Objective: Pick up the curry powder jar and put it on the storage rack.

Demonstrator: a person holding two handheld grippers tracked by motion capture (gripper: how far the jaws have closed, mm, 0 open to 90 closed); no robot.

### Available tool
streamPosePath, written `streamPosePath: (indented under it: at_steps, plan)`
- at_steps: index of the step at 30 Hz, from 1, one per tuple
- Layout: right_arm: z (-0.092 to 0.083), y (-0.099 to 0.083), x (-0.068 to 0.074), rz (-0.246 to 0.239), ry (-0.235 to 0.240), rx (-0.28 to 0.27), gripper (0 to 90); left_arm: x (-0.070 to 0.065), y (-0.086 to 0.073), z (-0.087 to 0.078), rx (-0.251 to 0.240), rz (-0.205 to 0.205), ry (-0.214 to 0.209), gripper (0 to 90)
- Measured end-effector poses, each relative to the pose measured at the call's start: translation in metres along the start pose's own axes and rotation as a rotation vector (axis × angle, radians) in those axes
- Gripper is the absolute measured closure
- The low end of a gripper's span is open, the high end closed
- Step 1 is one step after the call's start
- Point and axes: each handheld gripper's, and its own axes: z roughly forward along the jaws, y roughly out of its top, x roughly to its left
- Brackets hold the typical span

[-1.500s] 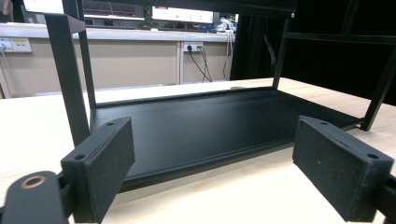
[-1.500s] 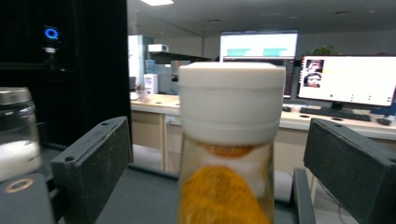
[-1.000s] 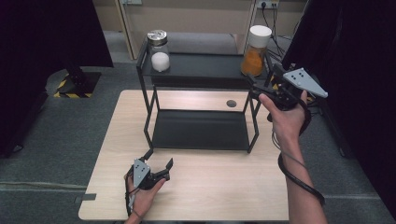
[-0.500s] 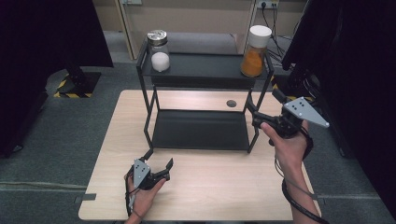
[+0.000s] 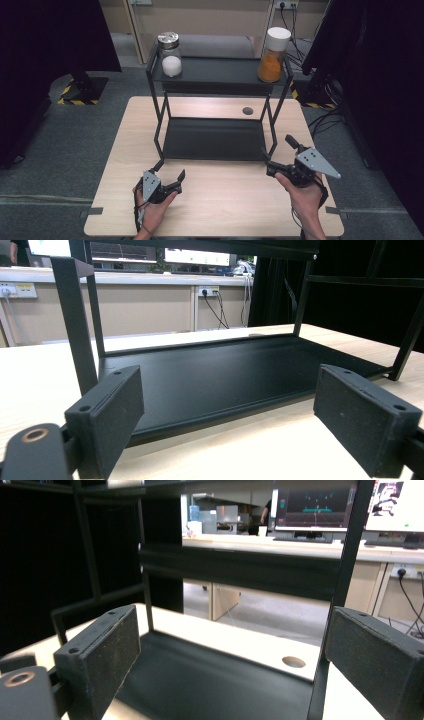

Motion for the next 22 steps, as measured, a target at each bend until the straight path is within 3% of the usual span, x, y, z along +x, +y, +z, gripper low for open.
streamPosePath:
  at_steps: [4,10,16,22]
  plan:
    - [-0.010,-0.030,0.005,0.002,-0.003,0.035,7.5,-0.001,0.000,0.000,-0.001,0.006,0.001,11.9]
    - [-0.016,-0.084,0.008,0.053,-0.027,0.090,7.5,-0.001,0.000,0.000,-0.001,0.004,0.004,11.9]
    - [-0.014,-0.108,0.012,0.056,-0.051,0.125,7.6,-0.001,0.000,0.000,-0.001,0.004,0.004,11.9]
    - [-0.015,-0.114,0.015,0.054,-0.056,0.136,6.8,-0.001,0.000,0.000,0.000,0.003,-0.001,11.7]
